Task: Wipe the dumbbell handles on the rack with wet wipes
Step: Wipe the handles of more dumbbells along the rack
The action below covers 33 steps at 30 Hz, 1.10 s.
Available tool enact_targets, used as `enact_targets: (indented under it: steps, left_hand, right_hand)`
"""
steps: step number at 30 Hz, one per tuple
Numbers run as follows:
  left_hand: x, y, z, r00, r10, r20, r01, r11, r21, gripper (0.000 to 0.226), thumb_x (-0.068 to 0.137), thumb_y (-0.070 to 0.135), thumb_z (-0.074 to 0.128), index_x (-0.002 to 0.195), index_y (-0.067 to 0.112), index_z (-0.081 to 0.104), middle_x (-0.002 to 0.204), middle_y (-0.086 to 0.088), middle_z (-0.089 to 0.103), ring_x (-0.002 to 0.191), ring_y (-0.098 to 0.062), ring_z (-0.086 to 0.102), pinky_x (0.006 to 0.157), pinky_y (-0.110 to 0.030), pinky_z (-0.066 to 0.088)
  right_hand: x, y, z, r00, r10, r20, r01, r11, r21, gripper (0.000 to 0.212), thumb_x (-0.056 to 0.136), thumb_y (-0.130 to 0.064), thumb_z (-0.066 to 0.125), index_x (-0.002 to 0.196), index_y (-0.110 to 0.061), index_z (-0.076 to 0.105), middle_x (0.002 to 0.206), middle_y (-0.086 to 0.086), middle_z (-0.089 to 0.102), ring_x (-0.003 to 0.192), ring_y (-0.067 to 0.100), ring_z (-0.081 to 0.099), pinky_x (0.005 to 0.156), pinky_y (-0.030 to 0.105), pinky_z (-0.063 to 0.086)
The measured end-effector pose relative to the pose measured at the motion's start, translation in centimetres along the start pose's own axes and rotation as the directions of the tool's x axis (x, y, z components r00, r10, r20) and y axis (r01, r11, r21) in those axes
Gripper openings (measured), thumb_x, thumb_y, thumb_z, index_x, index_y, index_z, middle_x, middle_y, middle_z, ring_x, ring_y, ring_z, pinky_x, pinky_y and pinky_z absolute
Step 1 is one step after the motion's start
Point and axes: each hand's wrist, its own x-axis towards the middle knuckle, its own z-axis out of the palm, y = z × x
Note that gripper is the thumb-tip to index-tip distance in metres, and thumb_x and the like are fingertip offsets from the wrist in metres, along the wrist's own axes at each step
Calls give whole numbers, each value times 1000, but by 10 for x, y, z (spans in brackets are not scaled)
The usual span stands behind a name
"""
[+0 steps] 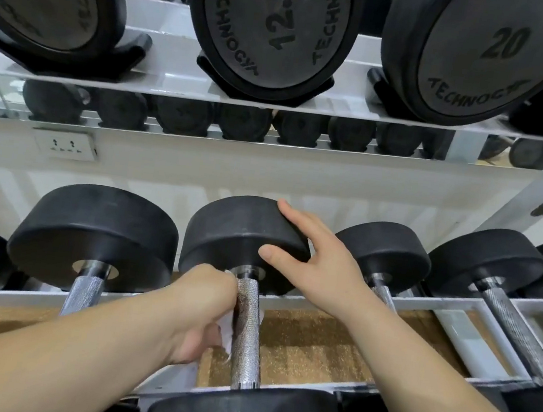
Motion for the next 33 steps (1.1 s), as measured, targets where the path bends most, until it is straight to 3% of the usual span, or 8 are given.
enact_targets:
  steps: [3, 7, 13, 15, 19, 25, 30, 33]
  left_hand:
    - [-9, -16, 4, 1000, -3, 13, 3, 999, 38, 26, 103, 8, 43, 98, 4, 68, 84, -18, 74, 88, -42, 74, 78, -59, 60]
    - [-20, -14, -7, 984, -76, 160, 56, 991, 123, 37, 89, -17, 31, 83, 1, 62, 65, -16, 63, 61, -31, 64, 71, -46, 59]
    - [2, 0, 0, 998, 56, 24, -55, 998, -29, 31, 98, -6, 35, 84, 3, 61, 68, -15, 57, 58, -26, 51, 66, -41, 46]
    - [-2, -19, 4, 994, -38, 103, 40, 999, -14, 30, 105, 2, 32, 96, 1, 61, 78, -21, 70, 62, -31, 65, 70, -46, 56]
    - [1, -20, -2, 960, -126, 250, 105, 990, 94, 49, 83, -24, 19, 90, -2, 62, 76, -21, 73, 71, -37, 75, 87, -63, 57]
    - [18, -1, -1, 986, -24, 163, 57, 977, -203, 51, 87, -25, 22, 91, 1, 64, 64, -15, 72, 73, -32, 70, 71, -51, 60]
    - [1, -33, 0, 954, -128, 270, 88, 984, 157, 42, 90, -20, 29, 103, -4, 66, 75, -14, 69, 63, -22, 67, 54, -34, 59]
    - [2, -22, -5, 959, -107, 263, 68, 986, 153, 47, 86, -25, 20, 101, -6, 60, 67, -18, 71, 63, -31, 72, 64, -52, 63]
  right_hand:
    - [0, -1, 0, 1000, 6, -1, -6, 1000, 12, 70, 88, -61, 72, 150, -59, 40, 134, -38, 49, 127, -5, 51, 107, 35, 49]
    - [1, 0, 2, 1000, 5, -18, -5, 1000, -6, 70, 87, -60, 72, 149, -58, 41, 135, -38, 49, 127, -7, 50, 107, 34, 48]
    - [1, 1, 3, 1000, 7, -11, -6, 1000, 26, 71, 86, -61, 72, 149, -58, 41, 137, -38, 49, 129, -6, 50, 109, 37, 47]
    - [2, 2, 3, 1000, 4, -14, -3, 1000, 17, 71, 86, -62, 72, 149, -59, 40, 138, -38, 48, 130, -5, 50, 109, 37, 47]
    - [3, 4, 4, 1000, -1, -16, 2, 1000, 25, 72, 85, -63, 72, 149, -60, 40, 137, -37, 49, 129, -4, 51, 109, 39, 48]
    - [4, 5, 3, 1000, -20, 1, 19, 997, 68, 74, 83, -65, 71, 150, -58, 41, 139, -35, 50, 130, -3, 51, 108, 41, 50]
    - [5, 6, 5, 1000, -17, -12, 18, 997, 78, 72, 84, -59, 75, 150, -55, 44, 140, -36, 51, 130, -6, 50, 111, 37, 47]
    - [5, 4, 4, 1000, -13, -3, 13, 997, 72, 72, 86, -56, 76, 150, -54, 44, 142, -36, 49, 131, -9, 48, 112, 35, 46]
